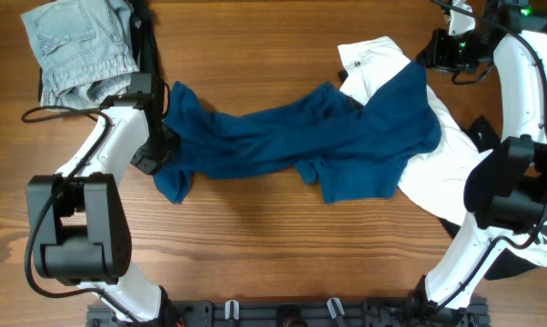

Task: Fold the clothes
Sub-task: 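Lift the shirt with both grippers and lay it flat on the table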

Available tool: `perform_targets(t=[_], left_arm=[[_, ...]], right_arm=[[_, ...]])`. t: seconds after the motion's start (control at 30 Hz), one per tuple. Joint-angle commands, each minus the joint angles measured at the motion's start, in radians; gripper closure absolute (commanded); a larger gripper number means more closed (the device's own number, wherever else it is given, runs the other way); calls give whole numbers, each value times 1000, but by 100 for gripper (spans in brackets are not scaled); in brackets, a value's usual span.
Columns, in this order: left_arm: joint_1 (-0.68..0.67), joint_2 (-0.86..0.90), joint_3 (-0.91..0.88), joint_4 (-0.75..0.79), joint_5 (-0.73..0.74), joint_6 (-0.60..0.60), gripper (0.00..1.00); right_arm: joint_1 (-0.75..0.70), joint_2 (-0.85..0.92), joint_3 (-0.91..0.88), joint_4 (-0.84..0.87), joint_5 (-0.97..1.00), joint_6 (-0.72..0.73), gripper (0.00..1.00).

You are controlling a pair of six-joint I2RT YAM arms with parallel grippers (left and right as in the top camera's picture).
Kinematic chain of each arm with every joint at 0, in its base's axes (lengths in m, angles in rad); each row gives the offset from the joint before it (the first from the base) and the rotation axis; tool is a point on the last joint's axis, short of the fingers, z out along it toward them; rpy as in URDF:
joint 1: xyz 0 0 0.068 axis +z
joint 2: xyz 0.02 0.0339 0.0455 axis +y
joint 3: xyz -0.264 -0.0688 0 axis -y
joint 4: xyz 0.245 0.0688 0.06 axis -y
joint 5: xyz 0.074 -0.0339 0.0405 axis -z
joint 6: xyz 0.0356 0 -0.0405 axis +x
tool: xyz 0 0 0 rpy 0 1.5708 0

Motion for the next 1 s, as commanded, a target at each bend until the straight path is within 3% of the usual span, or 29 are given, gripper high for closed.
perform_targets(t=[0.0, 0.07, 0.2, 0.37, 0.47, 0.87, 0.97], left_arm=[[7, -1, -9, 17, -43, -4, 80], [7, -1, -8, 25, -64, 0, 96], [35, -20, 89, -25, -98, 70, 96], [113, -166, 585, -257, -98, 264, 96], [122, -272, 788, -288, -109, 340, 96], [122, -788, 868, -212, -162, 406, 96], [122, -905, 868, -160, -182, 424, 96]], right_arm=[[0, -5, 1, 5, 6, 9, 96], [0, -5, 1, 5, 6, 8, 96], [0, -23, 2, 10, 6, 8, 96], [-6, -218, 2, 13, 6, 8, 96], [-44, -392, 2, 12, 25, 28, 96], [-309, -1042, 5, 10, 58, 80, 96], [-312, -1112, 68, 13, 109, 82, 96]])
